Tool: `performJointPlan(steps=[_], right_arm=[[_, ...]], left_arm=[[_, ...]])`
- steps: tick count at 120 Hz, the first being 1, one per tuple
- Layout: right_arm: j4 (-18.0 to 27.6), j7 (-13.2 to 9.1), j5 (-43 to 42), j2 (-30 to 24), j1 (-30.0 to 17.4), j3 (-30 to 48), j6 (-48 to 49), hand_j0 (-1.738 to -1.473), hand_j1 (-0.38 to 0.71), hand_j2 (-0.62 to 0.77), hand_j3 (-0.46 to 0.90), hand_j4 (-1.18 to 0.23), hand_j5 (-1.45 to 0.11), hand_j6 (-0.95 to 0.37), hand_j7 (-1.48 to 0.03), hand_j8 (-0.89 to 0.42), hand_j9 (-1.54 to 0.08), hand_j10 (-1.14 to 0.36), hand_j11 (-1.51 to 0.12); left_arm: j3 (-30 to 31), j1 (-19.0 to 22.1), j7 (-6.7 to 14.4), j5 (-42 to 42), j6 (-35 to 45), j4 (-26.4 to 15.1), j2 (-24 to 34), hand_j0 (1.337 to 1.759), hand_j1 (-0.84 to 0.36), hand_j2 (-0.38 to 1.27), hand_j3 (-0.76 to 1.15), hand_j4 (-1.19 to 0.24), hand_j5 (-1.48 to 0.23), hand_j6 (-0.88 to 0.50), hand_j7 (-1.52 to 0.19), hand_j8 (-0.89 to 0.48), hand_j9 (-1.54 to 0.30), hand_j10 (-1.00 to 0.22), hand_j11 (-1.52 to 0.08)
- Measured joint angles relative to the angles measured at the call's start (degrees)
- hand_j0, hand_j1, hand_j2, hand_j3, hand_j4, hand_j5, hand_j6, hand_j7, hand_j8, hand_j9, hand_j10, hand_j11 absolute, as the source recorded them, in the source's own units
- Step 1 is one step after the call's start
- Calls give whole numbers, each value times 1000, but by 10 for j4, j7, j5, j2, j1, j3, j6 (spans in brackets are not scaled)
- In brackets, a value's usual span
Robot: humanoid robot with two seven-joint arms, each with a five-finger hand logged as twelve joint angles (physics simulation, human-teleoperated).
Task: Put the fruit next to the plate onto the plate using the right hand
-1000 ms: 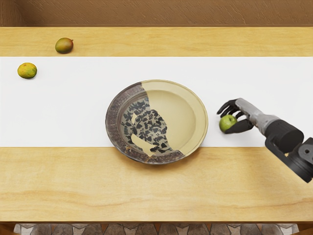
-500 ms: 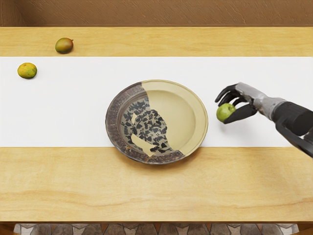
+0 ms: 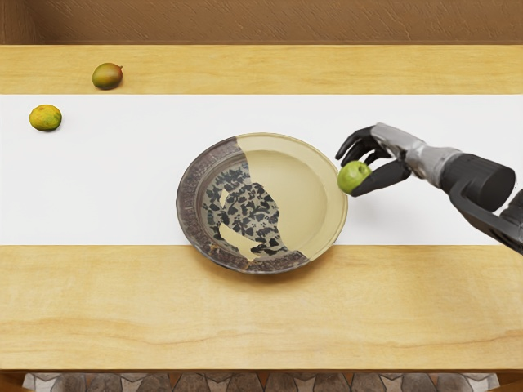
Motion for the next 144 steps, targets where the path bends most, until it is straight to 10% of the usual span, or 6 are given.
performJointPlan(steps=[144], right_arm=[[11,-25,-1,121,3,-5,29,-1658,270,223,0,-596,-795,-597,-784,-422,-783,-510,-781]], left_arm=[[0,0,0,0,0,0,0,1658,349,0,0,0,0,0,0,0,0,0,0]])
